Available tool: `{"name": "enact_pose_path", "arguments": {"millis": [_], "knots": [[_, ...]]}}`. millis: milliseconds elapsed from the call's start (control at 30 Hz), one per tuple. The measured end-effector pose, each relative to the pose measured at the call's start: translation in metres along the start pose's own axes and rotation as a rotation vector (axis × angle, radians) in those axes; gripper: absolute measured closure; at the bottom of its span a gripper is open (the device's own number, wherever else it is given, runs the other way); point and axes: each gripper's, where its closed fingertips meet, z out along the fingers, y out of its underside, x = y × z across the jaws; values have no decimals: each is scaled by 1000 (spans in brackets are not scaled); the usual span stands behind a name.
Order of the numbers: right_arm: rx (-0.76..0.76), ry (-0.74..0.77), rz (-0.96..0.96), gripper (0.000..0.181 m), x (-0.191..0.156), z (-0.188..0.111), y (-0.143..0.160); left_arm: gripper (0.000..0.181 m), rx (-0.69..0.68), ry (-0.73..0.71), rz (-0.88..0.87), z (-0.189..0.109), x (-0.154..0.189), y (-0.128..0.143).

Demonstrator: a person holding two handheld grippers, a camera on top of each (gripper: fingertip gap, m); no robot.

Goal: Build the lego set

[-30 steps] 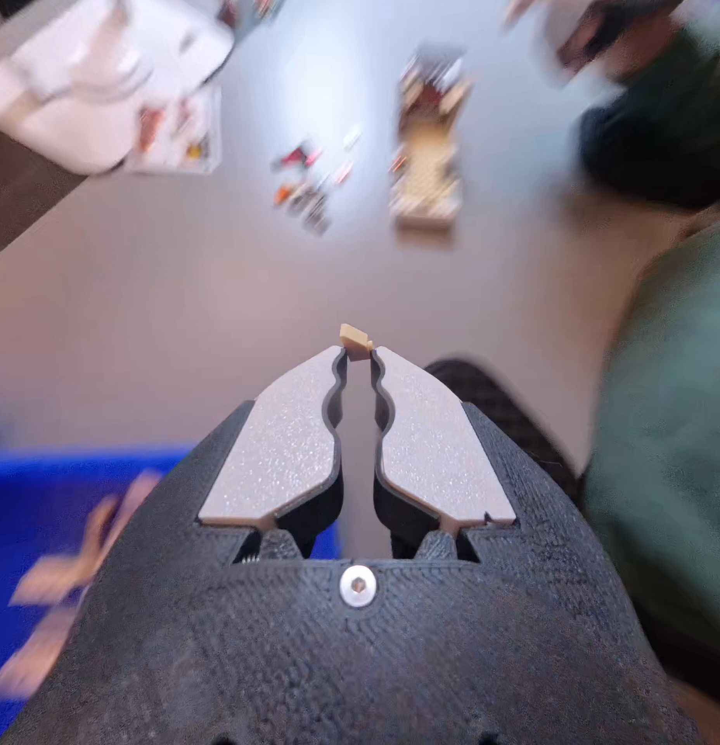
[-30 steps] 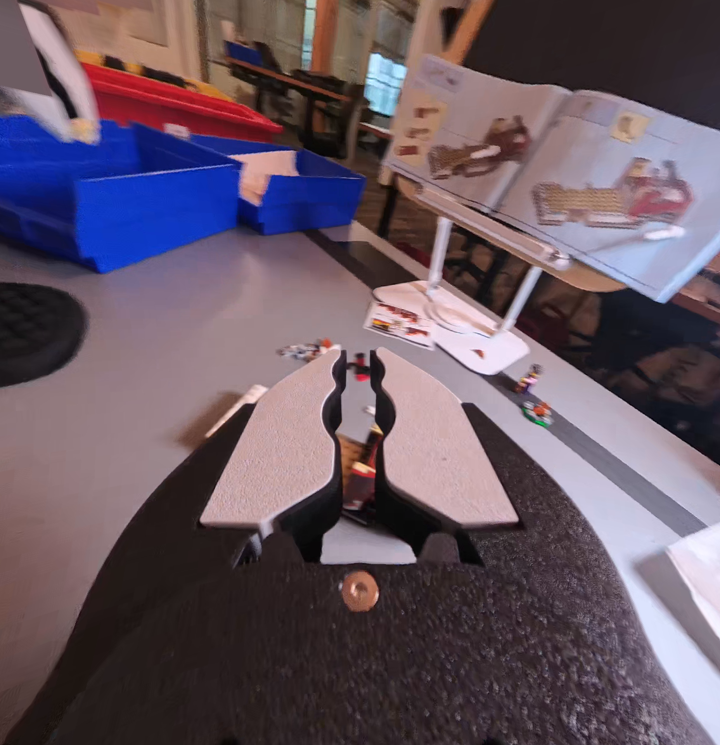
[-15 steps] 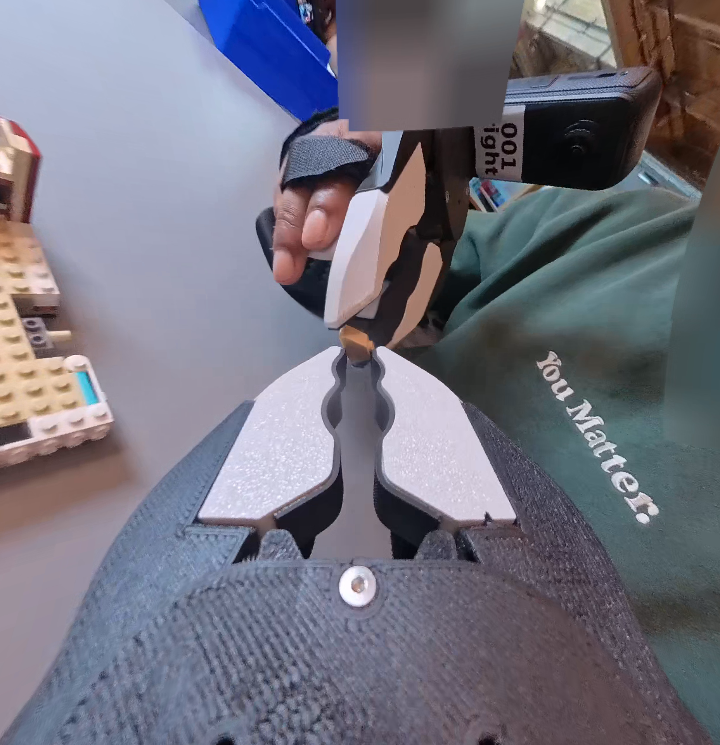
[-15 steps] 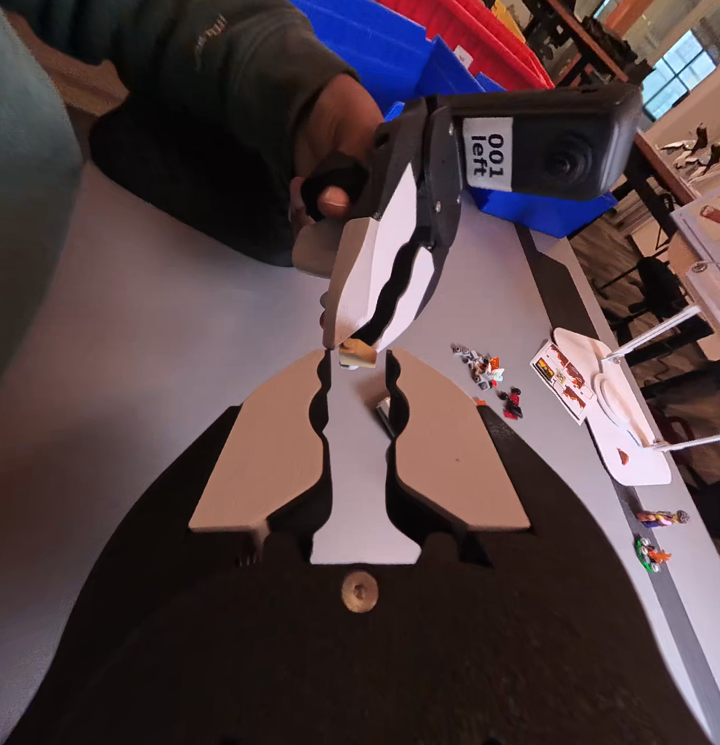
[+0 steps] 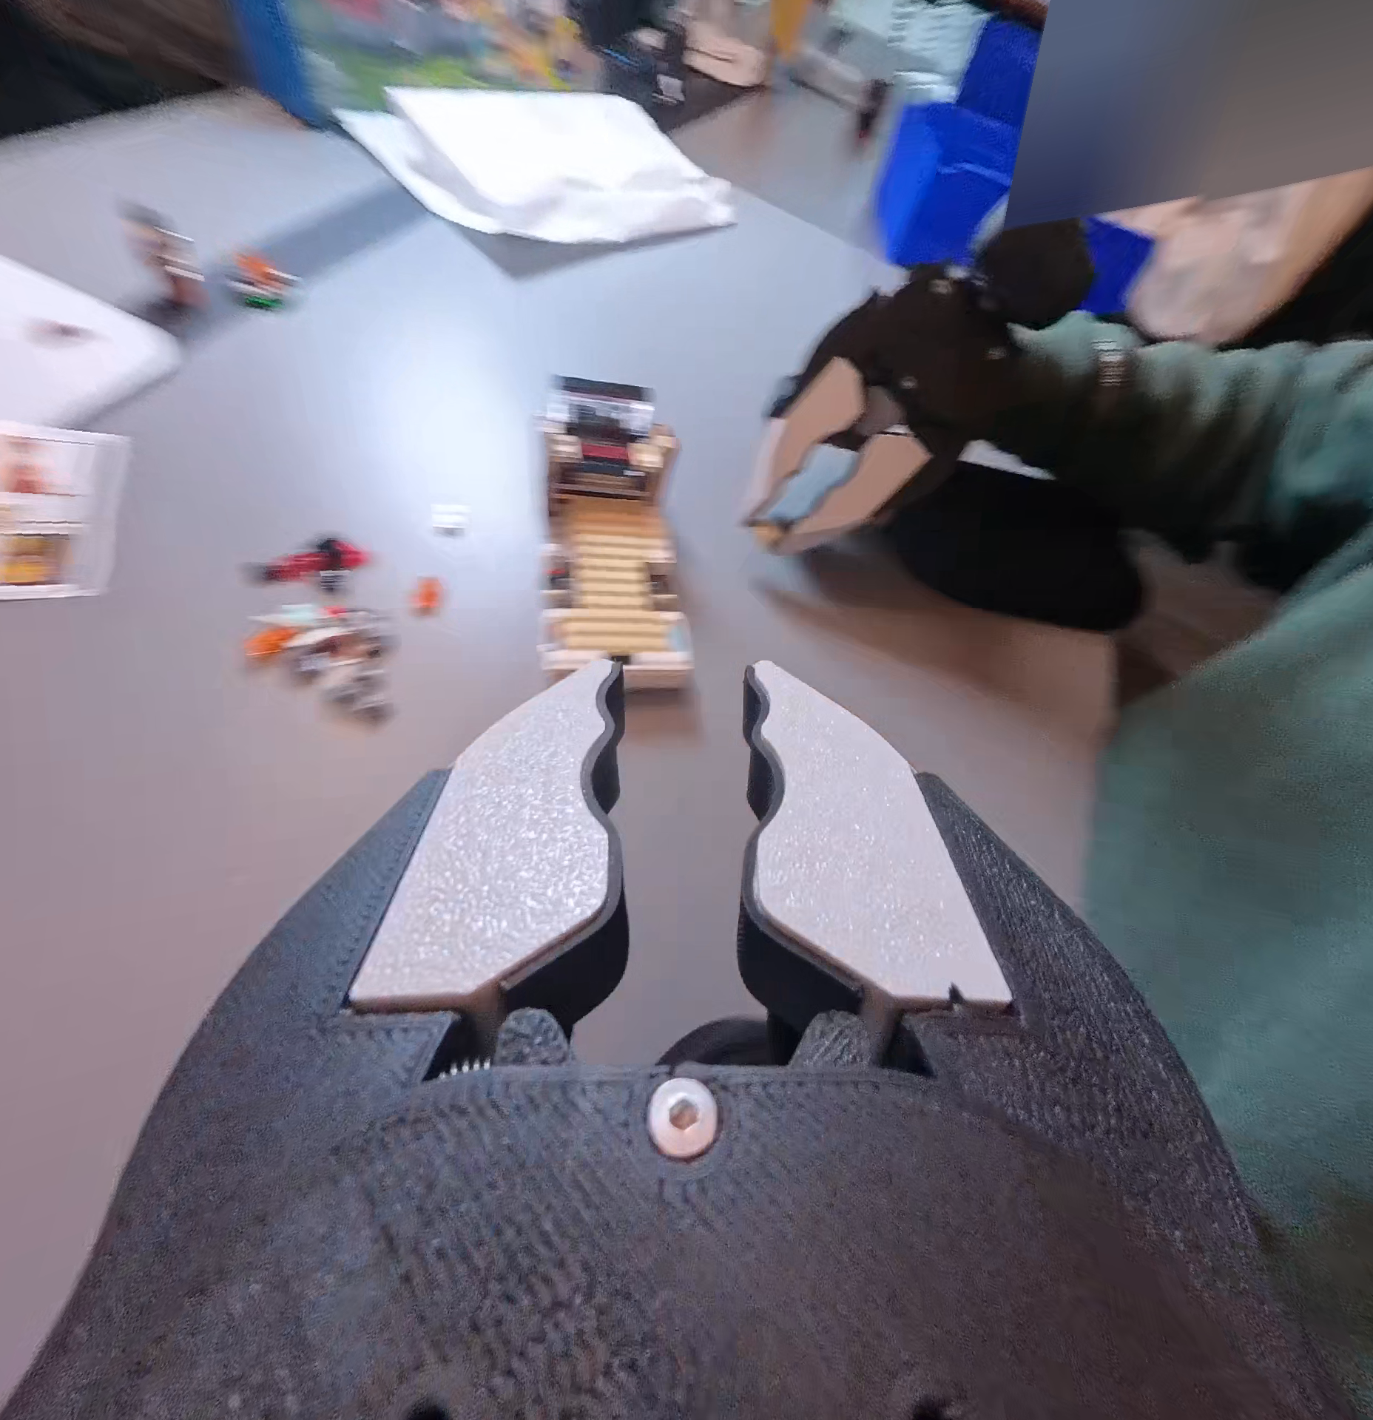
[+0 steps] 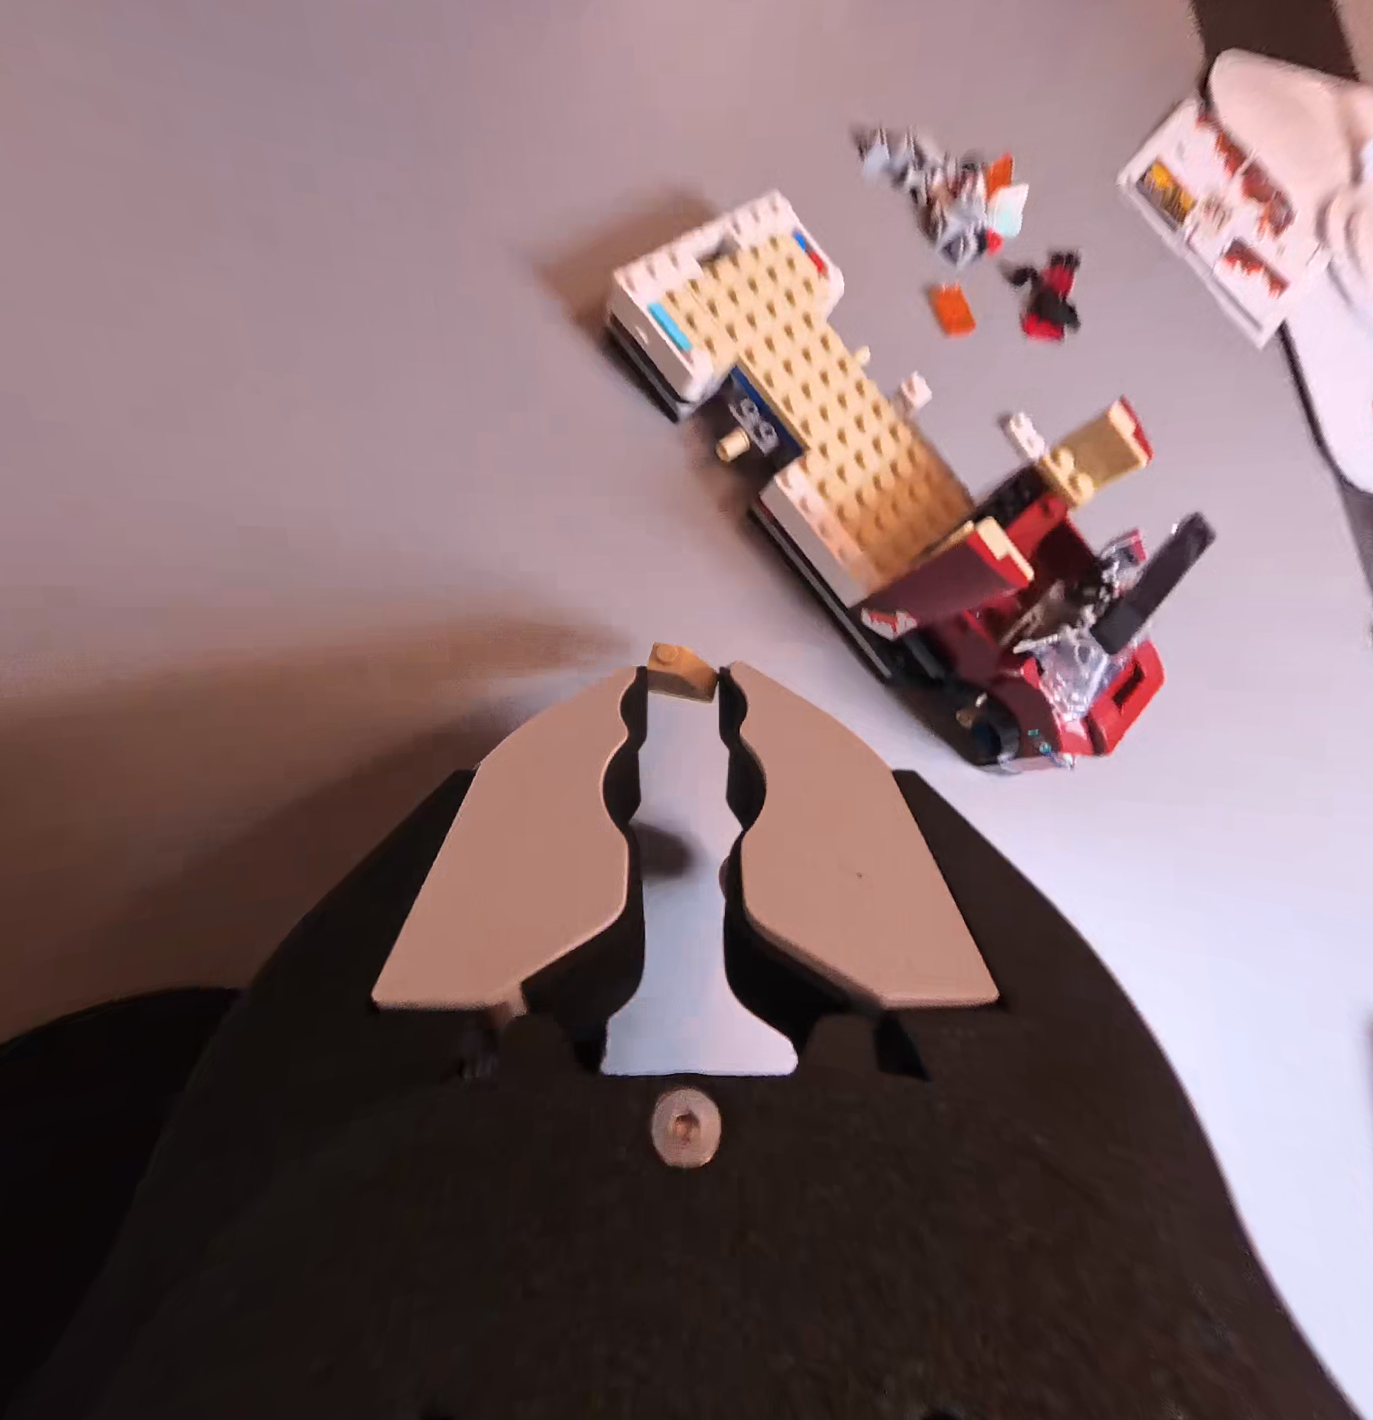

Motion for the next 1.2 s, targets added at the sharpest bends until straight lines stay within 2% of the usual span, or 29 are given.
{"name": "enact_pose_path", "arguments": {"millis": [133,200,367,433,500,633,867,967,1067,1200], "knots": [[-89,-51,43,163,5,6,15,152,15,-376,44,-81,-66,-3],[-131,-83,63,160,6,4,19,152,-13,-498,39,-115,-87,6],[-206,-135,88,151,4,-4,26,152,-143,-706,4,-174,-124,46],[-174,-96,93,151,8,-8,22,152,-198,-753,-23,-191,-136,64],[-81,-32,130,151,15,-15,8,152,-271,-787,-53,-205,-150,83],[106,91,239,149,25,-37,-13,150,-444,-731,-94,-213,-166,122],[216,186,395,149,24,-61,-4,150,-711,-653,-24,-202,-205,159],[242,189,422,150,22,-63,-6,153,-761,-574,-22,-191,-218,165],[240,199,415,151,19,-64,-7,161,-773,-460,-53,-178,-214,168],[235,204,418,152,16,-64,-5,170,-737,-472,-16,-180,-216,158]]}}
